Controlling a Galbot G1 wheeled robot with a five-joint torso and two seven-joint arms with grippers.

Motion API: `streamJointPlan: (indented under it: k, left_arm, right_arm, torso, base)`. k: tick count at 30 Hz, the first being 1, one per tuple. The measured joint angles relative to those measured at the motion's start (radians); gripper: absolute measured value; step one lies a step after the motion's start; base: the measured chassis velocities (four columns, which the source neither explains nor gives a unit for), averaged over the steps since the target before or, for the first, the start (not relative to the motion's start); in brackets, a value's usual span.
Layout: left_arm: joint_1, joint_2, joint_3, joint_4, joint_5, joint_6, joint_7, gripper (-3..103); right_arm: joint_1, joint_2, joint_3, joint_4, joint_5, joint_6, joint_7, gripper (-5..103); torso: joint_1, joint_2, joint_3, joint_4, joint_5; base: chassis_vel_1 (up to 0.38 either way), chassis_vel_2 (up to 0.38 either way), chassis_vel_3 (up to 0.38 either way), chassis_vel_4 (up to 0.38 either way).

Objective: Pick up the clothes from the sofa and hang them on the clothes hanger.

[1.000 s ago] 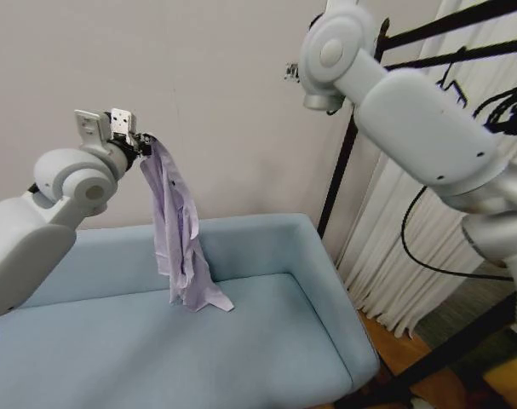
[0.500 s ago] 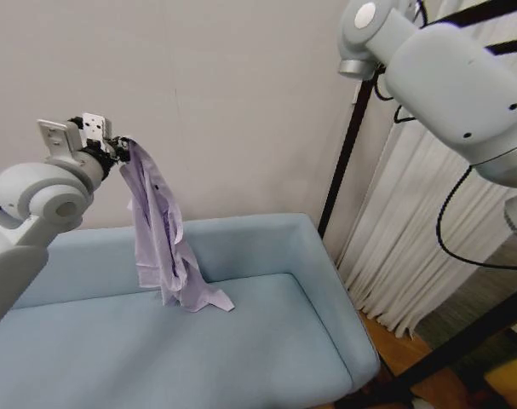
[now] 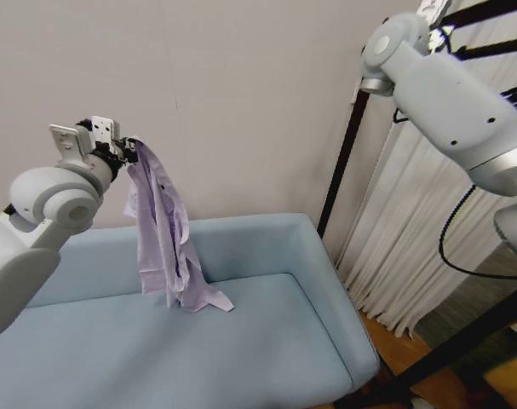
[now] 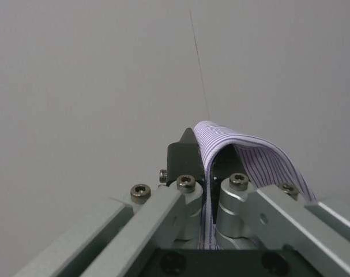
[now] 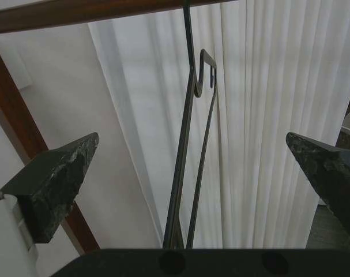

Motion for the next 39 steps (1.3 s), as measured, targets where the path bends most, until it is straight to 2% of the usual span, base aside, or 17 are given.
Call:
streamJointPlan:
  k: [7, 9, 13, 15, 18, 19, 22, 23, 25, 28, 30, 31, 33, 36, 39]
  left_arm:
    - [0.004, -0.010, 0.001, 0.007, 0.010, -0.004, 0.001, 1]
    - [0.005, -0.012, 0.001, 0.007, 0.012, -0.005, 0.001, 1]
    - [0.010, -0.015, -0.001, 0.007, 0.015, -0.011, 0.001, 1]
    - [0.013, -0.015, -0.003, 0.007, 0.015, -0.013, 0.001, 1]
    - [0.020, -0.014, -0.007, 0.005, 0.015, -0.017, 0.001, 1]
    - [0.020, -0.014, -0.007, 0.005, 0.015, -0.017, 0.001, 1]
    - [0.023, -0.011, -0.011, 0.005, 0.015, -0.022, 0.001, 1]
    - [0.023, -0.011, -0.011, 0.005, 0.015, -0.022, 0.001, 1]
    - [0.025, -0.008, -0.012, 0.004, 0.015, -0.025, 0.001, 1]
    - [0.026, -0.007, -0.014, 0.004, 0.015, -0.026, 0.001, 1]
    - [0.026, -0.006, -0.015, 0.005, 0.015, -0.027, 0.003, 1]
    - [0.026, -0.006, -0.015, 0.005, 0.015, -0.028, 0.004, 1]
    - [0.025, -0.007, -0.015, 0.005, 0.015, -0.029, 0.005, 1]
    - [0.024, -0.008, -0.015, 0.004, 0.015, -0.030, 0.006, 1]
    - [0.022, -0.008, -0.015, 0.003, 0.013, -0.030, 0.007, 1]
  right_arm:
    - [-0.016, 0.029, 0.034, -0.039, -0.025, -0.003, -0.034, 102]
    - [-0.018, 0.039, 0.040, -0.049, -0.030, -0.003, -0.035, 99]
    - [-0.019, 0.057, 0.044, -0.080, -0.054, 0.000, -0.045, 78]
    - [-0.019, 0.059, 0.044, -0.086, -0.058, 0.001, -0.045, 78]
    - [-0.028, 0.058, 0.046, -0.094, -0.066, 0.001, -0.049, 61]
    - [-0.028, 0.058, 0.046, -0.094, -0.066, 0.001, -0.049, 61]
    - [-0.040, 0.056, 0.053, -0.102, -0.076, 0.002, -0.053, 45]
    - [-0.040, 0.056, 0.053, -0.102, -0.076, 0.002, -0.053, 45]
    - [-0.043, 0.054, 0.056, -0.104, -0.081, 0.003, -0.057, 34]
    - [-0.044, 0.052, 0.056, -0.106, -0.085, 0.004, -0.060, 29]
    - [-0.044, 0.048, 0.058, -0.110, -0.091, 0.007, -0.065, 18]
    - [-0.045, 0.045, 0.058, -0.110, -0.092, 0.008, -0.066, 18]
    - [-0.049, 0.035, 0.056, -0.103, -0.093, 0.010, -0.067, 8]
    - [-0.055, 0.022, 0.054, -0.092, -0.093, 0.011, -0.067, 2]
    - [-0.062, 0.010, 0.051, -0.078, -0.093, 0.012, -0.067, 2]
  torso:
    - [0.000, 0.000, 0.000, 0.0002, -0.0003]
    - [0.000, 0.000, 0.000, 0.0003, -0.0005]
    - [0.000, 0.000, 0.000, 0.0001, -0.0005]
    - [0.000, 0.000, 0.000, 0.0001, -0.0003]
    - [0.000, 0.000, 0.000, 0.0000, -0.0003]
    - [0.000, 0.000, 0.000, 0.0000, -0.0003]
    - [0.000, 0.000, 0.000, 0.0001, -0.0002]
    - [0.000, 0.000, 0.000, 0.0001, -0.0002]
    - [0.000, 0.000, 0.000, 0.0001, -0.0002]
    - [0.000, 0.000, 0.000, 0.0001, -0.0002]
    - [0.000, 0.000, 0.000, 0.0002, -0.0002]
    - [0.000, 0.000, 0.000, 0.0001, -0.0003]
    - [0.000, 0.000, 0.000, 0.0001, -0.0002]
    - [0.000, 0.000, 0.000, 0.0001, -0.0002]
    - [0.000, 0.000, 0.000, 0.0001, -0.0001]
  base:
    - [0.000, 0.000, 0.000, 0.000]
    - [0.000, 0.000, 0.000, 0.000]
    - [0.000, 0.000, 0.000, 0.000]
    - [0.000, 0.000, 0.000, 0.000]
    - [0.000, 0.000, 0.000, 0.000]
    - [0.000, 0.000, 0.000, 0.000]
    - [0.000, 0.000, 0.000, 0.000]
    - [0.000, 0.000, 0.000, 0.000]
    - [0.000, 0.000, 0.000, 0.000]
    - [0.000, 0.000, 0.000, 0.000]
    - [0.000, 0.000, 0.000, 0.000]
    - [0.000, 0.000, 0.000, 0.000]
    - [0.000, 0.000, 0.000, 0.000]
    - [0.000, 0.000, 0.000, 0.000]
    - [0.000, 0.000, 0.000, 0.000]
